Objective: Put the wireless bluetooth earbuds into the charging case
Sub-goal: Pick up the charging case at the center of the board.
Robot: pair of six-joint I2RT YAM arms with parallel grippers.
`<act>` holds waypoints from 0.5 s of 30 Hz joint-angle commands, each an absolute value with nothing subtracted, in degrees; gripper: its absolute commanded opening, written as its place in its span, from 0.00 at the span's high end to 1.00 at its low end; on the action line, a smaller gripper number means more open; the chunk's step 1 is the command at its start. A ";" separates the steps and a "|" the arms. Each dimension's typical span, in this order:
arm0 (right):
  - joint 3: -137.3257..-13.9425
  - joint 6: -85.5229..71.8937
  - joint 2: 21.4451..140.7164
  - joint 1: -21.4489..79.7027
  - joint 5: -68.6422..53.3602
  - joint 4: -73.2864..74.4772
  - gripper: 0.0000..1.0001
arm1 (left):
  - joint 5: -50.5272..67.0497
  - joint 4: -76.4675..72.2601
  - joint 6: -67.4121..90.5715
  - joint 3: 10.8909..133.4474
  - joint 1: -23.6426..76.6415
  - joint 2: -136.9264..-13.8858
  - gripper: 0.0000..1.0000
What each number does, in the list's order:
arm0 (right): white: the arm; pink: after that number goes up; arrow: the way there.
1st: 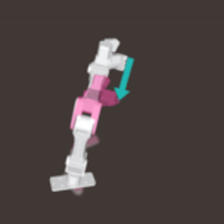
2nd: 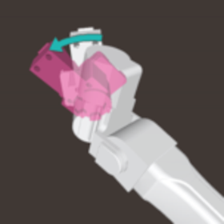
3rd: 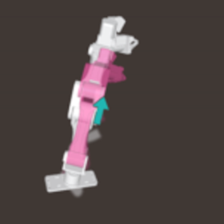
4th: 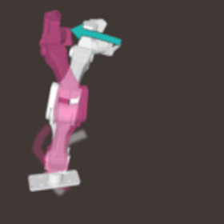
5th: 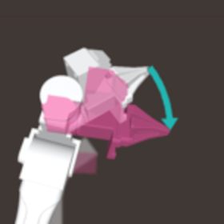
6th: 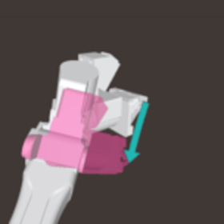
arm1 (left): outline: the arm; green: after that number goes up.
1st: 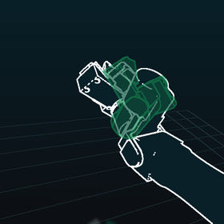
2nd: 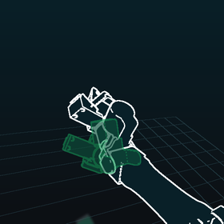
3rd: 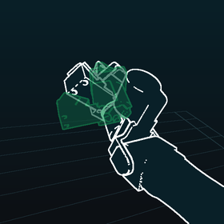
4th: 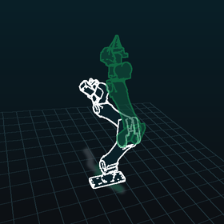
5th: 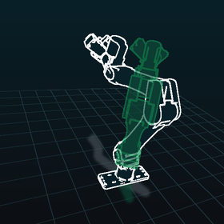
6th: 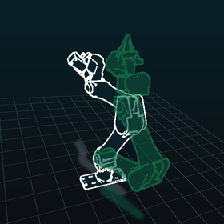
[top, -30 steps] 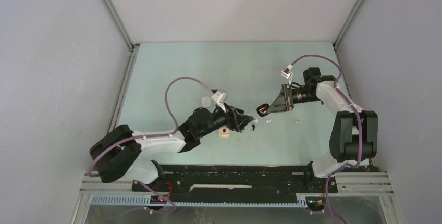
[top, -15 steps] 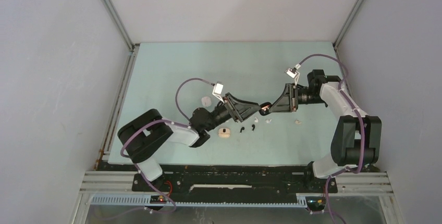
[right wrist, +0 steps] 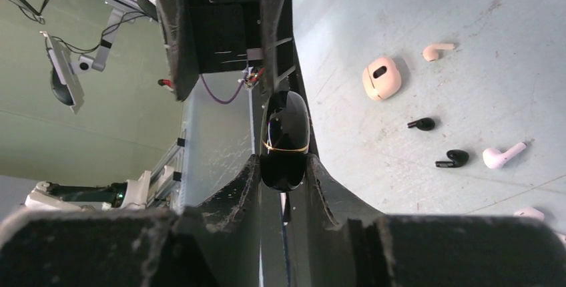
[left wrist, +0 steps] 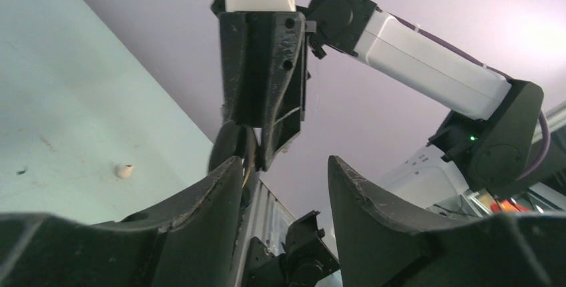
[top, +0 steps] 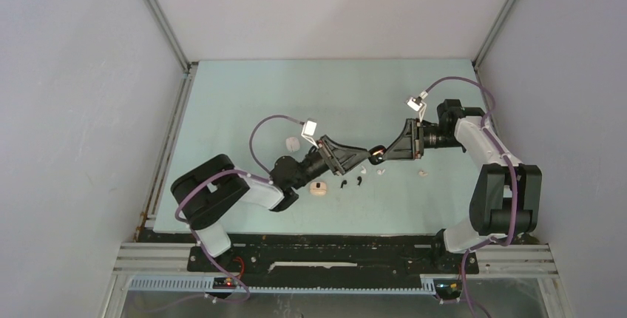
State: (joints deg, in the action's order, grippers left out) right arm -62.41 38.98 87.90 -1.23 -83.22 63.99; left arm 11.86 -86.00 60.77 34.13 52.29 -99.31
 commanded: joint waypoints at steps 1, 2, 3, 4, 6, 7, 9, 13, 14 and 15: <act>-64.41 40.25 85.97 -1.09 -87.10 65.92 0.98 | 2.73 -85.94 55.81 29.42 52.38 -93.82 0.42; -64.42 40.26 85.96 -1.11 -87.12 65.93 0.98 | 1.66 -85.61 54.71 28.61 52.43 -92.70 0.42; -64.41 40.33 85.97 -1.14 -87.08 65.99 0.98 | 1.00 -85.41 54.05 27.93 52.39 -92.08 0.42; -64.42 40.34 86.00 -1.14 -87.04 65.96 0.98 | 0.94 -85.31 53.64 27.65 52.38 -91.79 0.42; -64.42 40.42 86.16 -1.12 -87.21 66.01 0.98 | 2.04 -84.26 53.59 28.10 52.51 -92.31 0.42; -64.41 40.43 86.21 -1.03 -87.12 66.01 0.98 | 2.62 -83.98 53.64 28.50 52.72 -93.08 0.43; -64.42 40.45 86.31 -0.91 -86.95 65.99 0.98 | 4.44 -84.02 54.17 29.78 53.05 -94.94 0.44; -64.42 40.51 86.55 -0.79 -86.77 66.01 0.98 | 7.72 -84.05 56.11 33.15 53.70 -98.53 0.49; -64.42 40.52 86.62 -0.75 -86.71 66.01 0.98 | 8.26 -84.09 56.72 33.85 53.70 -99.09 0.50; -64.39 40.52 86.67 -0.79 -86.60 66.01 0.98 | 8.83 -84.11 56.92 34.44 53.79 -99.55 0.51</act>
